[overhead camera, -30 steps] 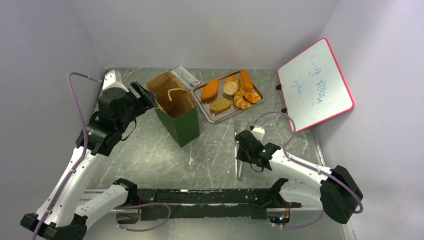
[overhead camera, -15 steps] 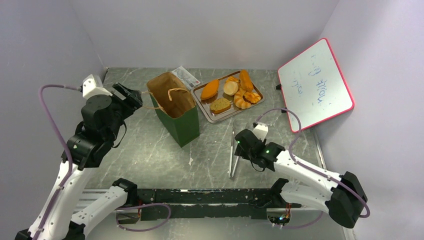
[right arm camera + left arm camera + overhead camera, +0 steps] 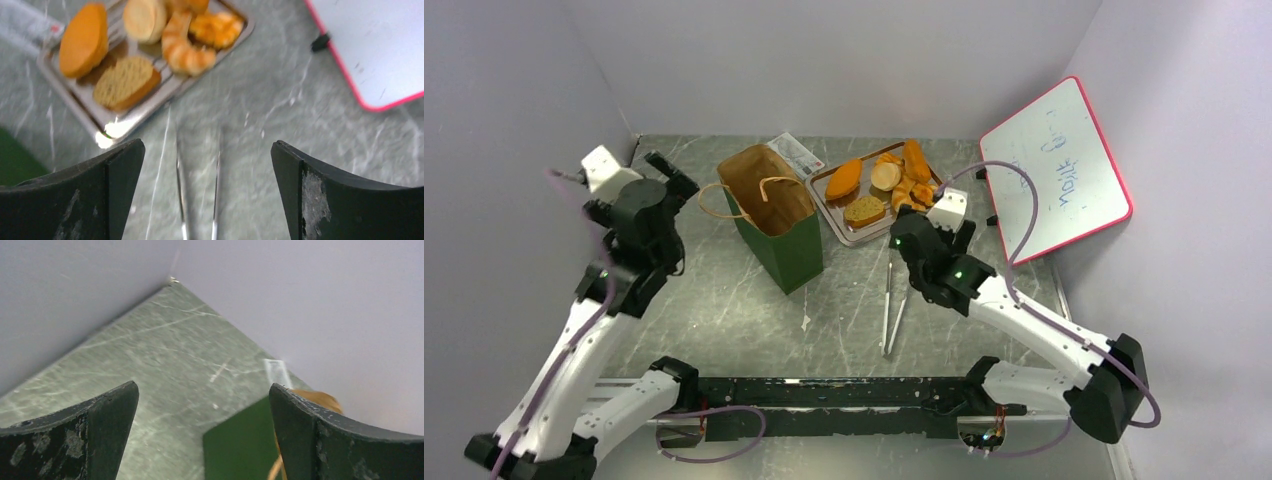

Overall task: Take the fake bread out of the paper bag
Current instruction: Reset both arms

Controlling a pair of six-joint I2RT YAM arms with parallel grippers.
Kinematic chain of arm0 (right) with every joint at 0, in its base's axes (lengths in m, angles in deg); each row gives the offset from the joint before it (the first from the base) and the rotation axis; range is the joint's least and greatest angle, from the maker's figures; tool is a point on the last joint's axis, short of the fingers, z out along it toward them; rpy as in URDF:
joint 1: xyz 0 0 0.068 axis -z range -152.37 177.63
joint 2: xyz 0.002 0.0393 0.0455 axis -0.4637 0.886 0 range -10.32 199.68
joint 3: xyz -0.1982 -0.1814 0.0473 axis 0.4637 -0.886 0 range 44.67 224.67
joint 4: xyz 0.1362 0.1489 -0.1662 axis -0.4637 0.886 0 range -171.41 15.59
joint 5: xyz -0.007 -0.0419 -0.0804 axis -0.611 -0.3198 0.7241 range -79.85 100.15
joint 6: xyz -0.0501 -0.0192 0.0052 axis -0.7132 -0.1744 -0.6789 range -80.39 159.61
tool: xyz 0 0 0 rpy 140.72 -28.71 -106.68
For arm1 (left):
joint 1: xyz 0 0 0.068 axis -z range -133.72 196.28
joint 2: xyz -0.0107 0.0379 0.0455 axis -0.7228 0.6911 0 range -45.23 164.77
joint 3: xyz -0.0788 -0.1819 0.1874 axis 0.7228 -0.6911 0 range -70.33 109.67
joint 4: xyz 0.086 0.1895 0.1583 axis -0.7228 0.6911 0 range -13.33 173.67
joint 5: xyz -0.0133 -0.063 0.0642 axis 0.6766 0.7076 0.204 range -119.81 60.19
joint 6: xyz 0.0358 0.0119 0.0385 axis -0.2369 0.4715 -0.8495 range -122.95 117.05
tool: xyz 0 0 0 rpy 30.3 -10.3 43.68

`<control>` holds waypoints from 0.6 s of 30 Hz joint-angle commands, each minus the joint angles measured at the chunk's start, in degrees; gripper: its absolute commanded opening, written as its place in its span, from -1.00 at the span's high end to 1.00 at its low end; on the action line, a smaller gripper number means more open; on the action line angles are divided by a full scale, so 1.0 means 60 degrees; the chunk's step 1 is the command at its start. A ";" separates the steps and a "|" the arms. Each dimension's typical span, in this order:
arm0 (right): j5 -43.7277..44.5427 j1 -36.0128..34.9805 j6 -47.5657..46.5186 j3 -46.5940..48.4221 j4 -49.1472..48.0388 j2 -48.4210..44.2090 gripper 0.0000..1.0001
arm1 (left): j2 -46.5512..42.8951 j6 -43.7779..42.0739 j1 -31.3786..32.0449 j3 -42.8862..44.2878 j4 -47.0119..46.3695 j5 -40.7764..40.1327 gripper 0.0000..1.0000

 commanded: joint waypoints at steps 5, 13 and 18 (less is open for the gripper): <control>-0.1105 0.3732 -0.2916 -0.0577 -0.4220 0.0619 -1.00 | 0.1979 -0.2662 -0.1226 -0.1197 -0.3460 -0.1081 -0.97; -0.1653 0.4904 -0.1931 -0.0421 -0.3490 0.1592 -1.00 | 0.1497 -0.2245 -0.4129 -0.4541 -0.7965 0.1093 -1.00; -0.1219 0.4889 -0.0870 -0.0252 -0.2727 0.2059 -1.00 | 0.1776 -0.3984 -0.4441 -0.5935 -1.0549 0.1620 -1.00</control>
